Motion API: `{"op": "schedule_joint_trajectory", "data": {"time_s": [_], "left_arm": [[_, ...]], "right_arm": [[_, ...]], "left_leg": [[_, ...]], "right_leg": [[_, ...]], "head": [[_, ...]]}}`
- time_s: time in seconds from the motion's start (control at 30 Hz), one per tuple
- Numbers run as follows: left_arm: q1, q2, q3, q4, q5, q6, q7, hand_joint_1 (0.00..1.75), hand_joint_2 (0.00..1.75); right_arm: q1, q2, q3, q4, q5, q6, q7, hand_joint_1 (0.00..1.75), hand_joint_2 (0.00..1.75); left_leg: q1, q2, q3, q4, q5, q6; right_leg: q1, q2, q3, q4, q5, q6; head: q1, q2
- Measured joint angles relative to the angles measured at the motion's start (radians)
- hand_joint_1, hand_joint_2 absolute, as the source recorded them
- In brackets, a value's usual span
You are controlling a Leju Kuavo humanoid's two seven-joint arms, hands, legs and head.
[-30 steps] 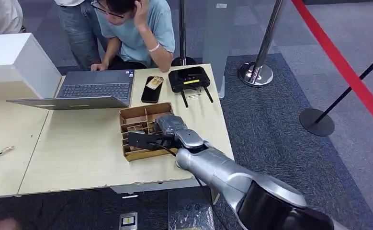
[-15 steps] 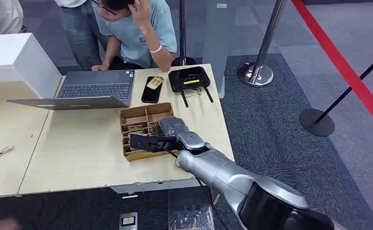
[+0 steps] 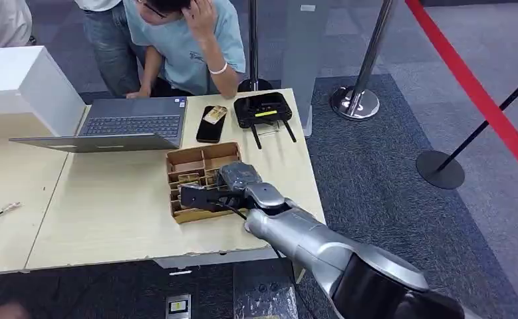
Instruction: Pass the card to the sensor for recognition and then transmit it.
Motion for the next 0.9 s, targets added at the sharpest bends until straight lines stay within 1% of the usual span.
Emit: {"op": "schedule_joint_trajectory", "data": {"time_s": [0.03,0.07,0.1,0.13,0.2,0.27,0.9], "left_arm": [[0.000,0.000,0.000,0.000,0.001,0.002,0.000,0.00,1.75],[0.000,0.000,0.000,0.000,0.002,0.003,-0.001,0.00,1.75],[0.000,0.000,0.000,0.000,0.002,0.003,-0.002,0.00,1.75],[0.000,0.000,0.000,0.000,0.002,0.003,-0.002,0.00,1.75],[0.000,0.000,0.000,0.000,0.002,0.004,-0.002,0.00,1.75],[0.000,0.000,0.000,0.000,0.002,0.005,-0.003,0.00,1.75],[0.000,0.000,0.000,0.000,0.005,0.011,-0.003,0.00,1.75]], "right_arm": [[0.001,0.000,0.000,-0.003,0.002,0.000,0.000,1.05,1.75],[0.002,0.000,0.000,-0.006,0.002,0.000,-0.001,1.24,1.75],[0.002,0.000,0.000,-0.006,0.003,0.000,-0.001,1.47,1.75],[0.003,0.000,0.000,-0.008,0.004,0.000,-0.001,1.47,1.75],[0.004,0.000,0.000,-0.010,0.004,0.000,-0.002,1.66,1.75],[0.005,0.000,0.000,-0.014,0.004,-0.001,-0.002,1.75,1.75],[0.007,0.000,-0.002,-0.020,-0.011,-0.022,-0.013,1.75,1.75]], "left_leg": [[0.000,0.000,0.000,0.000,0.000,0.000],[0.000,0.000,0.000,0.000,0.000,0.000],[0.000,0.000,0.000,0.000,0.000,0.000],[0.000,0.000,0.000,0.000,0.000,0.000],[0.000,0.000,0.000,0.000,0.000,0.000],[0.000,0.000,0.000,0.000,0.000,0.000],[0.000,0.000,0.000,0.000,0.000,0.000]], "right_leg": [[0.000,0.000,0.000,0.000,0.000,0.000],[0.000,0.000,0.000,0.000,0.000,0.000],[0.000,0.000,0.000,0.000,0.000,0.000],[0.000,0.000,0.000,0.000,0.000,0.000],[0.000,0.000,0.000,0.000,0.000,0.000],[0.000,0.000,0.000,0.000,0.000,0.000],[0.000,0.000,0.000,0.000,0.000,0.000]], "head": [[0.000,0.000],[0.000,0.000],[0.000,0.000],[0.000,0.000],[0.000,0.000],[0.000,0.000],[0.000,0.000]]}}
